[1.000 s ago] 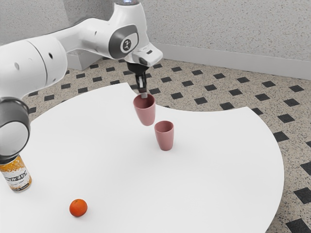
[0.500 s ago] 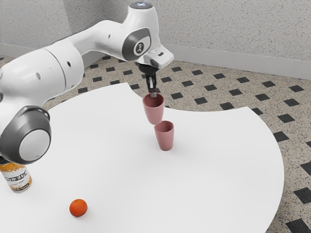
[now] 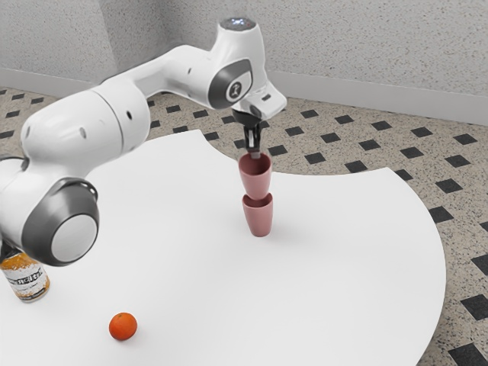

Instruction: Place the left cup onto the right cup

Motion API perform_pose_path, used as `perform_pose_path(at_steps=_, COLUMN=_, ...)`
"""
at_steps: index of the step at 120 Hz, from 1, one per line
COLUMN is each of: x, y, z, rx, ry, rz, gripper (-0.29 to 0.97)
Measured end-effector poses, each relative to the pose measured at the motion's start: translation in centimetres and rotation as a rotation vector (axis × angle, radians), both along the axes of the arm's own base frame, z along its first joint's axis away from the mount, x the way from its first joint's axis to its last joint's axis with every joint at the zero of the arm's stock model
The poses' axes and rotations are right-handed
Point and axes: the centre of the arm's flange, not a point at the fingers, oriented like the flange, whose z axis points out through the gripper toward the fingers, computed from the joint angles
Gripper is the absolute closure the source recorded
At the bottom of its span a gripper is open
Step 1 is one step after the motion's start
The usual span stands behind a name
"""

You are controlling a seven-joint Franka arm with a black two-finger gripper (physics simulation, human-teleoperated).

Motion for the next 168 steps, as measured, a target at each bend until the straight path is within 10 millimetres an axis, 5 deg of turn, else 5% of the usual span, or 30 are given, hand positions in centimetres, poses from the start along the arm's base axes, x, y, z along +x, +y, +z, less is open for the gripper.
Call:
perform_pose_path(at_steps=40, x=0.3, y=0.2, z=-1.7, rx=-0.028, ry=0.014, rz=-0.008, gripper=0.79)
perform_pose_path(at_steps=84, x=0.1, y=2.6, z=-3.9, rx=-0.119, ry=0.083, rz=0.078, gripper=0.79)
perform_pose_path(at_steps=97, x=0.0, y=3.5, z=-4.8, rx=-0.123, ry=0.104, rz=0.096, gripper=0.56)
perform_pose_path(at_steps=117, x=-0.1, y=3.8, z=-3.8, rx=-0.114, ry=0.102, rz=0.091, gripper=0.26)
perform_pose_path(at_steps=143, x=-0.6, y=3.9, z=-2.0, rx=-0.089, ry=0.107, rz=0.075, gripper=0.09)
perform_pose_path(at_steps=168, x=-5.1, y=5.4, z=2.5, rx=-0.060, ry=0.176, rz=0.077, gripper=0.04)
